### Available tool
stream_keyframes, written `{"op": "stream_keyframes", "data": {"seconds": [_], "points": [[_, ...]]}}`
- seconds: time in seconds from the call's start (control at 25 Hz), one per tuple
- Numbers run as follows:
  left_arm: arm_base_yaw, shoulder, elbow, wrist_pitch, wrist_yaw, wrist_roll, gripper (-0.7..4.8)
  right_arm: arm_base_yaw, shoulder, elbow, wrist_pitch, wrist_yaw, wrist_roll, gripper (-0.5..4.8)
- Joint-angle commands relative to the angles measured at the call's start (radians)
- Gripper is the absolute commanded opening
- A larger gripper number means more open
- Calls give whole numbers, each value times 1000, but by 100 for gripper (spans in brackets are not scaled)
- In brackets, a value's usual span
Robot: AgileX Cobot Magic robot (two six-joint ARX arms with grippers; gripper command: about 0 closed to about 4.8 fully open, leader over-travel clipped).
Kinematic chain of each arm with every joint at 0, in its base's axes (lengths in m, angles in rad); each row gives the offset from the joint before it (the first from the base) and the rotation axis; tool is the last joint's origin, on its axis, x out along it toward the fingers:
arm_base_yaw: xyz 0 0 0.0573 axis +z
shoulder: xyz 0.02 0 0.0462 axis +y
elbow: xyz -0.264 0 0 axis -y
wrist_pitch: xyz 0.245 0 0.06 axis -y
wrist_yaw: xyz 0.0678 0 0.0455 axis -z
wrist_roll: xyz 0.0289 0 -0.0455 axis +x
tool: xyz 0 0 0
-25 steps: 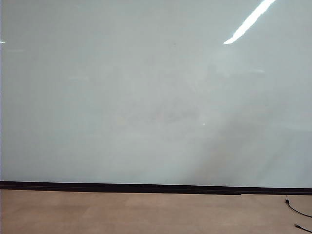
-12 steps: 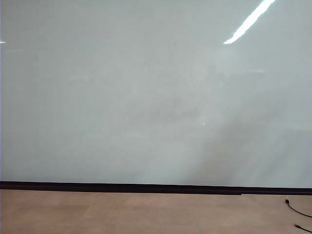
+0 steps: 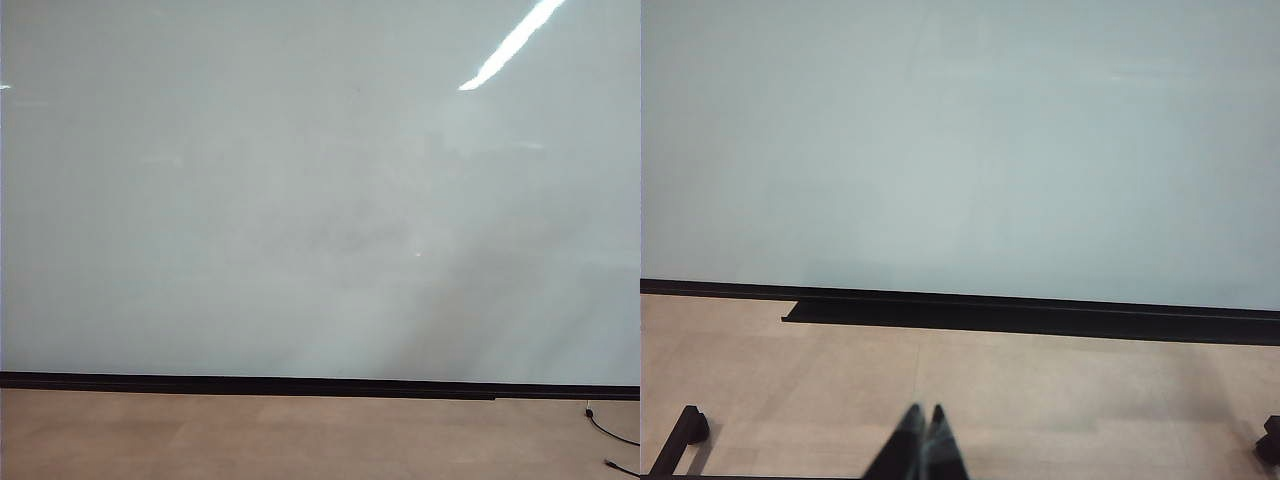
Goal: Pick up the pen on the shelf to the right of the whiteboard and write the letter A.
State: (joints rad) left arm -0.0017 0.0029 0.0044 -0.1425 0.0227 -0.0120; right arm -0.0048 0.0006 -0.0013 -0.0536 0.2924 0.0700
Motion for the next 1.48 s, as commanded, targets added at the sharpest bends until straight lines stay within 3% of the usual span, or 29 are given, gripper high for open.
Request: {"op": "stream_keyframes", "data": {"seconds": [0.04,0.2,0.64,1.0,1.28,1.48], "points": [[0,0,2,8,0,4,-5,0,1,9,36,22,10,401],[0,0,2,8,0,4,-4,0,1,53,-52,46,65,401],[0,0,2,8,0,4,-5,-1,7,101,-37,54,83,418],[0,0,2,8,0,4,-4,-13,357,192,190,119,11,424],[0,0,2,8,0,4,-5,-131,689,303,323,-54,6,479],[0,0,2,8,0,4,-5,-216,771,311,404,-185,11,479]]}}
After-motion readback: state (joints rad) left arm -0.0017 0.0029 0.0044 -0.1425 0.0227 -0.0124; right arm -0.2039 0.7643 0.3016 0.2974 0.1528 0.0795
